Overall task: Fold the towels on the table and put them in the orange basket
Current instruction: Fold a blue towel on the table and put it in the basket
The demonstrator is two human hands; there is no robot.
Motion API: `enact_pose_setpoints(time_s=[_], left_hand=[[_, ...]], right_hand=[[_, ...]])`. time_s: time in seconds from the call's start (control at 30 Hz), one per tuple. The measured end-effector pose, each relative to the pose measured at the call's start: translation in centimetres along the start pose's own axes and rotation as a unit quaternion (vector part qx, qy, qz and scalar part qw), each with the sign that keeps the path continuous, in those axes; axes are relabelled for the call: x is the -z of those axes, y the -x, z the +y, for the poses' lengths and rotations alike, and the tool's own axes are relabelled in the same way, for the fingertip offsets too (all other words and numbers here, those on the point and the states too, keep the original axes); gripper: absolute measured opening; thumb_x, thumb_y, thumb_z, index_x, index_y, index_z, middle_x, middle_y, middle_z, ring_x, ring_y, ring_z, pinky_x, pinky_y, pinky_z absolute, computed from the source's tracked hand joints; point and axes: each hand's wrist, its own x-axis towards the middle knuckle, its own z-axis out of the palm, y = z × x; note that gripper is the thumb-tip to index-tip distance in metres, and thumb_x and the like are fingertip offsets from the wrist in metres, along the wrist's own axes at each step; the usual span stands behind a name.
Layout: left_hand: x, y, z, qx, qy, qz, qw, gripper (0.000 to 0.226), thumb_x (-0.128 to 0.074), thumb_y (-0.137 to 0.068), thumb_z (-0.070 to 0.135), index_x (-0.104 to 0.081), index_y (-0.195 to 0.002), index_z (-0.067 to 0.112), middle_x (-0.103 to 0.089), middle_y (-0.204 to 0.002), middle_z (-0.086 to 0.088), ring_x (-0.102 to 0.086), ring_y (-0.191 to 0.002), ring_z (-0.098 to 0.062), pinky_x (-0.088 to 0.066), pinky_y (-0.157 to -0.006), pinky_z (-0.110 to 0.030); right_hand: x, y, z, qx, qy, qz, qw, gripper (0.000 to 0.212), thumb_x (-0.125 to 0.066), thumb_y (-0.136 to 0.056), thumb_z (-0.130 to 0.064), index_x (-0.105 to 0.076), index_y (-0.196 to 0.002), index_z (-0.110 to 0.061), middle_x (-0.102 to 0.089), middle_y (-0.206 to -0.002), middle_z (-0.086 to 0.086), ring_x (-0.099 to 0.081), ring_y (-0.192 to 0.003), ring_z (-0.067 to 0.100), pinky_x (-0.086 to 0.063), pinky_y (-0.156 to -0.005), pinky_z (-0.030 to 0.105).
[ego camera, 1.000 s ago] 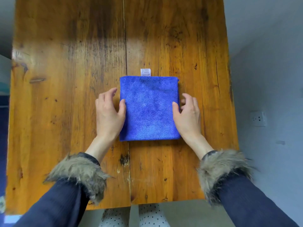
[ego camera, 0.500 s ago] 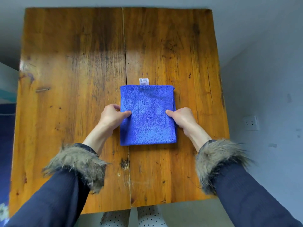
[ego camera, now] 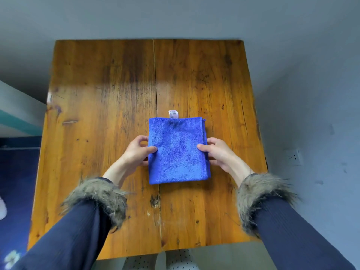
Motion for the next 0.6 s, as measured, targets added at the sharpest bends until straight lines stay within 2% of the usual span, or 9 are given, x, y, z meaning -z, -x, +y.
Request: enact_pose_setpoints(time_s=[0.1,0.3,0.4,0.6], left_hand=[[0.8,1.5,0.2,0.003,0.035,-0.002,0.999,0.018,-0.058,-0.089,0.004,-0.052,-0.095,0.02,-0.062,-0.086,-0.001,-0.062,-0.057,-0.001,-0.047,-0.043,-0.019],[3.8,6.3,1.6,-0.032,0.085,0.017,0.996,0.019,-0.059,-0.088,0.005,-0.053,-0.098,0.021,-0.061,-0.098,-0.001,-0.057,-0.074,-0.011,-0.049,-0.061,-0.029],[5.8,9.7,2.2,-0.062,0.11,0.05,0.991,0.02,-0.058,-0.088,0.005,-0.053,-0.1,0.021,-0.061,-0.101,-0.003,-0.058,-0.078,-0.012,-0.05,-0.065,-0.03],[11.1,19.0,1.5,-0.121,0.19,0.166,0.96,0.019,-0.059,-0.089,0.008,-0.056,-0.095,0.025,-0.062,-0.094,0.0,-0.06,-0.08,-0.011,-0.051,-0.066,-0.032]], right_hand=[[-0.1,1.2,-0.6,0.017,0.0,-0.018,1.0,0.014,-0.062,-0.089,-0.019,-0.057,-0.102,-0.02,-0.069,-0.1,-0.001,-0.066,-0.087,0.014,-0.051,-0.065,0.029],[-1.4,4.4,-3.4,0.064,0.01,-0.055,0.996,0.013,-0.063,-0.088,-0.018,-0.058,-0.099,-0.021,-0.069,-0.097,-0.003,-0.066,-0.083,0.011,-0.05,-0.066,0.03],[-2.8,6.6,-5.7,0.088,0.029,-0.095,0.991,0.013,-0.059,-0.087,-0.012,-0.06,-0.097,-0.019,-0.068,-0.093,-0.004,-0.065,-0.079,0.011,-0.051,-0.071,0.032],[-8.7,13.2,-10.8,0.163,0.101,-0.178,0.965,0.013,-0.058,-0.085,-0.01,-0.06,-0.087,-0.022,-0.065,-0.078,-0.009,-0.059,-0.065,0.007,-0.047,-0.067,0.028]])
